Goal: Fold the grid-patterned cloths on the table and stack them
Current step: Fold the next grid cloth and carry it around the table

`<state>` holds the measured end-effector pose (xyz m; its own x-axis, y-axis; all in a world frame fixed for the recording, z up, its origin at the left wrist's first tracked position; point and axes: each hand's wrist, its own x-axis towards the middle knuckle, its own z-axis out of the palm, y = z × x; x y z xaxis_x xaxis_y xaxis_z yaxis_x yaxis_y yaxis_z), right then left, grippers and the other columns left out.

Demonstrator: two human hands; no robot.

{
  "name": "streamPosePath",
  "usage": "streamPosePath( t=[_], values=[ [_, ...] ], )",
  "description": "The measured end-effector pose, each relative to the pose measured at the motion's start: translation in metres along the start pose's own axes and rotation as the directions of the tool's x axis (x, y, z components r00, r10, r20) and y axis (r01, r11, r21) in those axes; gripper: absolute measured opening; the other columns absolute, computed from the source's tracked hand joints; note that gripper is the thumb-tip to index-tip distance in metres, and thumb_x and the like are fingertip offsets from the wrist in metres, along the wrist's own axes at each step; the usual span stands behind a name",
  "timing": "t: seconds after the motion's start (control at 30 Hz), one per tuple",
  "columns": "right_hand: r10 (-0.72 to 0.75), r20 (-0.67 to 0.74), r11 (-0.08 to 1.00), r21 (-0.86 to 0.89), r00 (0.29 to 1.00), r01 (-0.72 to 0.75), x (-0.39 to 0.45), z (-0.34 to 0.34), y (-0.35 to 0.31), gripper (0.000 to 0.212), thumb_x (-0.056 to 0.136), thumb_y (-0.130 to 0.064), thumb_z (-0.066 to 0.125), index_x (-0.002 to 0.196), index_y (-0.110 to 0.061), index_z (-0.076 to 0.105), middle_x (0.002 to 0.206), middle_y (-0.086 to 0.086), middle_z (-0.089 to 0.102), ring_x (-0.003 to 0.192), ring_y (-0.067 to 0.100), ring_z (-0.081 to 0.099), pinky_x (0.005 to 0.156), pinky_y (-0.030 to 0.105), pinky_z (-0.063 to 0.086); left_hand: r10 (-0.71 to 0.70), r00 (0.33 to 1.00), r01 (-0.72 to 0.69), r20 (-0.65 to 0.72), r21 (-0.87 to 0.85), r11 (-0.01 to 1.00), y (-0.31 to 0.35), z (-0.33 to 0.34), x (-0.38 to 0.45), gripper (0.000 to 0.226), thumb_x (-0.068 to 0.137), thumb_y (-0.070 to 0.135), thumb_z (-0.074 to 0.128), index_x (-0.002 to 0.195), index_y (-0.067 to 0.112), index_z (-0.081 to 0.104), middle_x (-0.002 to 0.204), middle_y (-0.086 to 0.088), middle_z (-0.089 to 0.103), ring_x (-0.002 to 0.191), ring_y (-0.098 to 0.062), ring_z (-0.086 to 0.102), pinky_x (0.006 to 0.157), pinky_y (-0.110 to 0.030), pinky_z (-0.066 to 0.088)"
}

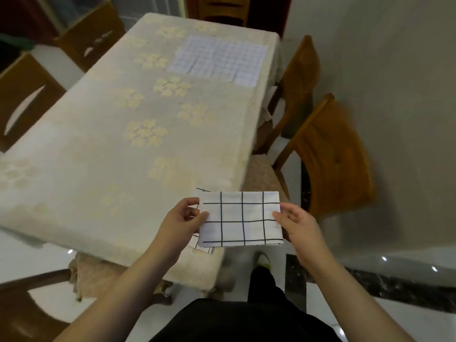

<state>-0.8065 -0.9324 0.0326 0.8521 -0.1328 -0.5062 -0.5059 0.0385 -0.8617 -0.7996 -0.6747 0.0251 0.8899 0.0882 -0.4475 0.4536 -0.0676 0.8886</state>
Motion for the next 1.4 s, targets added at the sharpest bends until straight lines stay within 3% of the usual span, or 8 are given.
streamPosePath(
  t=[0.27, 0.37, 0.47, 0.53, 0.63, 0.77, 0.9, 1.4],
  values=[
    [0.042, 0.334, 0.961, -0.273, 0.942, 0.054, 0.108, -0.007, -0.042, 0.024, 0.092, -0.014, 0.064, 0.115, -0.017, 0.064, 0.098, 0.013, 0.072, 0.086, 0.02, 0.071, 0.07, 0.028, 0.058, -0.139, 0.956, 0.12, -0.257, -0.089, 0.989, -0.006, 0.028, 0.008, 0.022, 0.091, 0.014, 0.066, 0.113, 0.016, 0.065, 0.074, 0.0, 0.062, 0.071, -0.021, 0.059, 0.076, -0.044, 0.053],
    [0.059, 0.441, 0.928, -0.355, 0.896, 0.114, 0.136, 0.003, -0.044, 0.023, 0.092, -0.013, 0.064, 0.115, -0.017, 0.064, 0.096, 0.012, 0.072, 0.084, 0.017, 0.071, 0.064, 0.021, 0.056, -0.188, 0.916, 0.15, -0.355, -0.131, 0.98, -0.015, 0.037, 0.006, 0.018, 0.091, 0.017, 0.067, 0.109, 0.015, 0.067, 0.074, 0.002, 0.063, 0.071, -0.019, 0.058, 0.071, -0.037, 0.051],
    [0.111, 0.507, 0.882, -0.446, 0.855, 0.151, 0.157, 0.021, -0.035, 0.026, 0.092, -0.014, 0.065, 0.118, -0.013, 0.062, 0.094, 0.011, 0.07, 0.088, 0.022, 0.07, 0.071, 0.027, 0.057, -0.275, 0.869, 0.19, -0.412, -0.235, 0.953, -0.03, 0.042, 0.002, 0.015, 0.091, 0.018, 0.066, 0.104, 0.012, 0.067, 0.087, -0.012, 0.067, 0.08, -0.026, 0.062, 0.074, -0.039, 0.053],
    [0.123, 0.535, 0.85, -0.491, 0.836, 0.19, 0.166, 0.036, -0.025, 0.028, 0.091, -0.014, 0.066, 0.118, -0.007, 0.062, 0.088, 0.007, 0.067, 0.085, 0.021, 0.067, 0.076, 0.028, 0.057, -0.328, 0.838, 0.191, -0.436, -0.33, 0.925, -0.042, 0.043, -0.003, 0.016, 0.091, 0.015, 0.066, 0.105, 0.007, 0.066, 0.097, -0.023, 0.068, 0.085, -0.028, 0.065, 0.078, -0.041, 0.055],
    [0.126, 0.569, 0.8, -0.543, 0.813, 0.256, 0.167, 0.058, -0.014, 0.019, 0.092, -0.013, 0.066, 0.11, -0.01, 0.061, 0.083, 0.0, 0.064, 0.074, 0.009, 0.06, 0.06, 0.01, 0.047, -0.416, 0.776, 0.185, -0.475, -0.459, 0.869, -0.061, 0.049, -0.012, 0.008, 0.093, 0.011, 0.064, 0.1, 0.007, 0.064, 0.096, -0.02, 0.068, 0.086, -0.027, 0.067, 0.069, -0.03, 0.058],
    [0.168, 0.606, 0.671, -0.648, 0.778, 0.36, 0.164, 0.076, 0.003, 0.022, 0.093, -0.023, 0.064, 0.111, -0.01, 0.065, 0.1, 0.004, 0.069, 0.087, 0.015, 0.063, 0.075, 0.027, 0.051, -0.493, 0.697, 0.199, -0.521, -0.52, 0.83, -0.097, 0.057, -0.021, 0.015, 0.091, 0.015, 0.066, 0.103, 0.007, 0.064, 0.091, -0.014, 0.066, 0.09, -0.029, 0.065, 0.071, -0.03, 0.056],
    [0.142, 0.611, 0.589, -0.685, 0.779, 0.43, 0.159, 0.089, 0.009, 0.027, 0.093, -0.022, 0.064, 0.114, -0.005, 0.065, 0.1, 0.005, 0.065, 0.091, 0.018, 0.059, 0.078, 0.026, 0.042, -0.535, 0.664, 0.106, -0.522, -0.643, 0.759, -0.117, 0.059, -0.026, 0.013, 0.092, 0.01, 0.064, 0.104, 0.004, 0.066, 0.097, -0.015, 0.072, 0.088, -0.025, 0.07, 0.071, -0.031, 0.057],
    [0.076, 0.635, 0.479, -0.7, 0.769, 0.53, 0.189, 0.122, 0.004, 0.015, 0.091, -0.028, 0.066, 0.1, -0.016, 0.065, 0.092, 0.001, 0.066, 0.086, 0.018, 0.06, 0.076, 0.028, 0.046, -0.556, 0.599, 0.129, -0.576, -0.615, 0.778, -0.122, 0.047, 0.001, 0.015, 0.092, 0.011, 0.065, 0.103, 0.002, 0.067, 0.1, -0.015, 0.07, 0.094, -0.027, 0.067, 0.086, -0.037, 0.057]
  ],
)
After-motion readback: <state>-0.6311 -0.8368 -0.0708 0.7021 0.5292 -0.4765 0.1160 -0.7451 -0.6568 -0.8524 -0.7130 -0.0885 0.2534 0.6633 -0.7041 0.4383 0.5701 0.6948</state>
